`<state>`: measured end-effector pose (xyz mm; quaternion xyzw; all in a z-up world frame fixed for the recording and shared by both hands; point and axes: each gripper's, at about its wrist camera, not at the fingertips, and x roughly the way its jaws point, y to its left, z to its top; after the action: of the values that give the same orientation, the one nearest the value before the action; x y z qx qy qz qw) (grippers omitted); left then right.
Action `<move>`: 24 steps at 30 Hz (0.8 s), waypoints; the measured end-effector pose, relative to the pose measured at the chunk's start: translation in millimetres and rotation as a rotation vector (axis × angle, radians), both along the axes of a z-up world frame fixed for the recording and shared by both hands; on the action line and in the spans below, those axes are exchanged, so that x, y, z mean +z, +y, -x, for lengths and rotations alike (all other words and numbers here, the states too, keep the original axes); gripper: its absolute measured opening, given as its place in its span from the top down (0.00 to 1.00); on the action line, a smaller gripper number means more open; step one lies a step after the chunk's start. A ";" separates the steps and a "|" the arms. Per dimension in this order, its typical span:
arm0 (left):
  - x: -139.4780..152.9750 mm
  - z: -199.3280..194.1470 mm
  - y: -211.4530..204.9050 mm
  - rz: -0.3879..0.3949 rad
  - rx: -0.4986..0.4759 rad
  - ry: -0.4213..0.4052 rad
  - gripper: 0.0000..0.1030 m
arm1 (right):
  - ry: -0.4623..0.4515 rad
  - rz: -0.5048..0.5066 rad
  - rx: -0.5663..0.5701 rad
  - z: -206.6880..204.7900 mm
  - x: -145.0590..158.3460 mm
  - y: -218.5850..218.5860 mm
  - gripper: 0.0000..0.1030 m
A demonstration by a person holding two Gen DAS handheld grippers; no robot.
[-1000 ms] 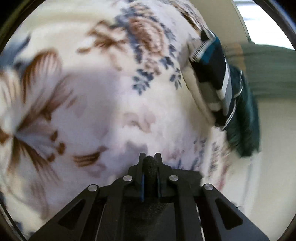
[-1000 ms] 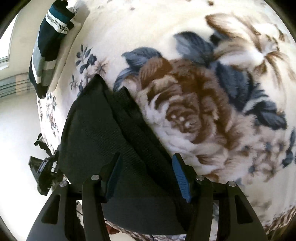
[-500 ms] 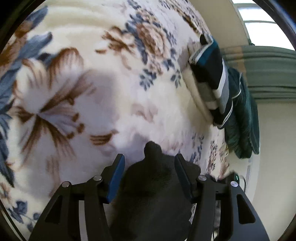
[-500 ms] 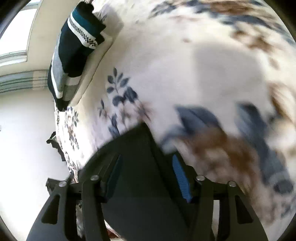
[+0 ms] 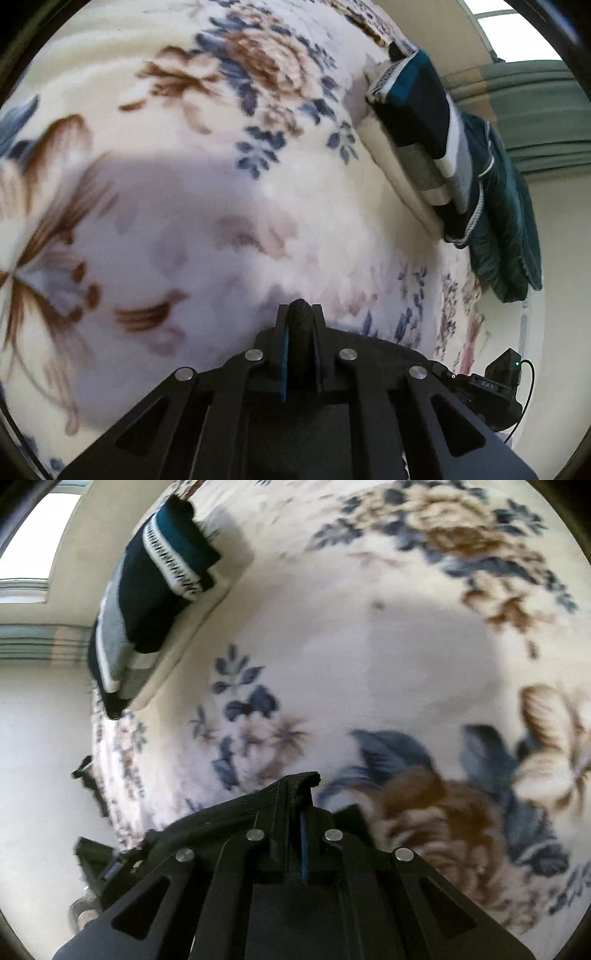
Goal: Fold small clothes
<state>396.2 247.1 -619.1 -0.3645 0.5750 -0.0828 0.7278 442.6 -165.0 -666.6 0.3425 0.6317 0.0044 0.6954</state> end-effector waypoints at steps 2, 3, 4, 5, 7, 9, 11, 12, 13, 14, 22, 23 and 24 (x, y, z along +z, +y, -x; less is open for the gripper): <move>-10.9 -5.6 3.4 0.020 0.003 0.038 0.91 | 0.026 0.000 0.011 -3.6 -16.1 1.1 0.97; -14.4 -7.2 7.1 0.049 0.014 0.059 0.88 | 0.049 -0.005 0.036 -7.4 -25.6 2.3 0.96; -14.2 -7.4 12.3 0.077 0.028 0.070 0.88 | 0.066 -0.020 0.048 -9.9 -31.4 0.8 0.96; -10.8 -6.2 15.5 0.090 0.034 0.065 0.83 | 0.084 -0.043 0.054 -10.9 -36.3 -1.4 0.96; 3.2 2.1 25.1 0.103 0.047 0.038 0.55 | 0.111 -0.110 0.048 -7.9 -38.5 -9.7 0.83; 18.6 18.7 34.0 0.119 0.054 -0.010 0.32 | 0.092 -0.151 0.051 5.0 -30.2 -22.7 0.42; 24.2 36.6 37.9 0.143 0.034 -0.031 0.32 | 0.066 -0.198 0.063 24.0 -26.7 -35.9 0.34; 23.5 47.3 37.7 0.141 0.018 -0.021 0.32 | 0.087 -0.244 0.087 35.4 -33.9 -41.9 0.34; 20.7 57.3 35.9 0.147 0.002 -0.012 0.32 | 0.103 -0.283 0.103 42.4 -40.6 -44.4 0.34; 14.0 70.8 31.6 0.160 -0.024 0.007 0.32 | 0.131 -0.346 0.119 52.7 -53.5 -46.6 0.34; -16.6 103.4 -8.8 0.208 -0.125 0.057 0.32 | 0.130 -0.692 0.213 84.9 -103.4 -10.8 0.32; -18.0 100.3 -12.4 0.209 -0.128 0.052 0.32 | 0.134 -0.707 0.246 83.6 -105.1 -1.3 0.32; -17.8 96.9 -15.1 0.207 -0.128 0.039 0.32 | 0.140 -0.706 0.291 80.3 -108.0 13.0 0.32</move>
<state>299.3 232.0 -637.0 -0.4017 0.5997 -0.1807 0.6681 362.3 -152.0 -774.6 0.4669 0.6793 0.2968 0.4822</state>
